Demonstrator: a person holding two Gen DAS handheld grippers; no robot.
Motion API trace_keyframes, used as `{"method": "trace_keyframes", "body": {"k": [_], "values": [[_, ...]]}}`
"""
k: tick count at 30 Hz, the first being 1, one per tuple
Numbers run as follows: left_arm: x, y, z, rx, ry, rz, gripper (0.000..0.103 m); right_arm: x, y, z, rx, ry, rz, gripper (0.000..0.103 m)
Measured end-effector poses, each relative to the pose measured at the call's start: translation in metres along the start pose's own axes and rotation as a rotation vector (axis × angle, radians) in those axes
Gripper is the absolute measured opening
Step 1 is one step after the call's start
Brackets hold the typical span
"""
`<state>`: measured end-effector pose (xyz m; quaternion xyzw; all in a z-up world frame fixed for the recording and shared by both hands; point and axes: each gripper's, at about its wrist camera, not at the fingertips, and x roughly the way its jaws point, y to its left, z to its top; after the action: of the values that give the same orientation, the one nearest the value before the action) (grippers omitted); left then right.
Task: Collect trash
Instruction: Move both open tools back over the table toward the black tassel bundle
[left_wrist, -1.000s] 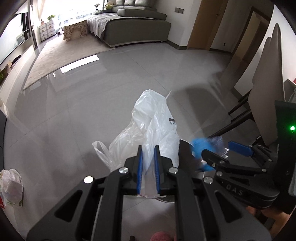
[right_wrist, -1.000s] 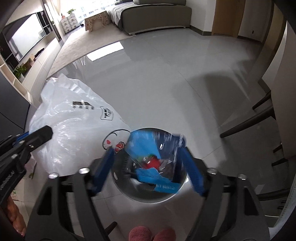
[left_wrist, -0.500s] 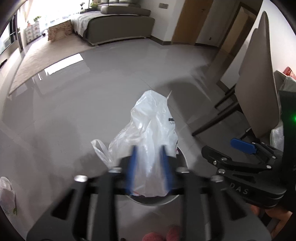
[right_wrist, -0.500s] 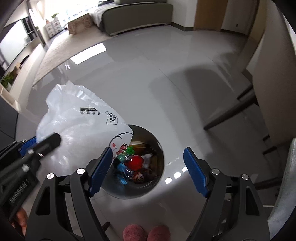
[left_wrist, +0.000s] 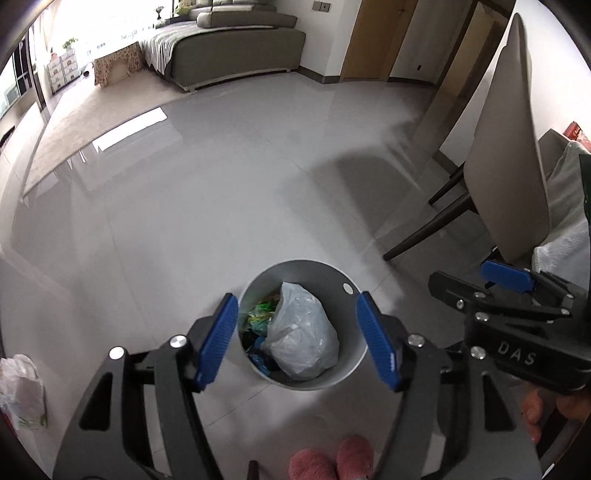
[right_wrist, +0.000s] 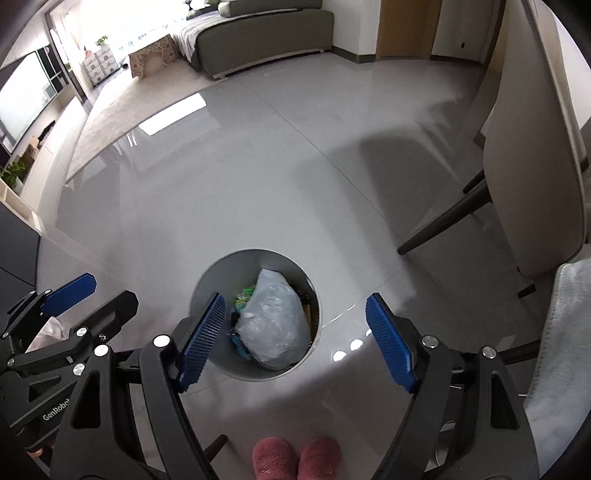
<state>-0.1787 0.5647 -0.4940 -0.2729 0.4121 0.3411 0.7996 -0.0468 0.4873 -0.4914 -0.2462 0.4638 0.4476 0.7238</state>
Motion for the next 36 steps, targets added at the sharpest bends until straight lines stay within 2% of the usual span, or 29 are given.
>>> {"method": "trace_keyframes", "body": {"k": [4,9,14,17,20,26,31,36], "values": [[-0.043,-0.01,0.013,0.026,-0.025,0.025,0.067,-0.043,0.011,0.012,-0.025,-0.024,0.015,0.076],[-0.107,-0.026,0.037,0.011,-0.037,0.073,0.067,-0.109,0.01,0.033,-0.009,-0.05,0.043,0.076],[-0.172,-0.058,0.056,0.048,-0.053,0.068,0.067,-0.199,-0.005,0.056,0.015,-0.115,0.066,0.076],[-0.212,-0.092,0.069,0.091,-0.059,0.018,0.067,-0.244,-0.027,0.057,0.036,-0.149,0.056,0.076],[-0.241,-0.133,0.078,0.164,-0.071,-0.039,0.067,-0.295,-0.064,0.052,0.089,-0.188,0.02,0.076],[-0.281,-0.228,0.079,0.333,-0.11,-0.169,0.067,-0.39,-0.159,0.015,0.213,-0.27,-0.144,0.076],[-0.302,-0.329,0.063,0.471,-0.144,-0.269,0.067,-0.455,-0.26,-0.042,0.381,-0.332,-0.277,0.076],[-0.321,-0.428,0.034,0.55,-0.179,-0.324,0.067,-0.504,-0.353,-0.104,0.474,-0.366,-0.352,0.075]]}}
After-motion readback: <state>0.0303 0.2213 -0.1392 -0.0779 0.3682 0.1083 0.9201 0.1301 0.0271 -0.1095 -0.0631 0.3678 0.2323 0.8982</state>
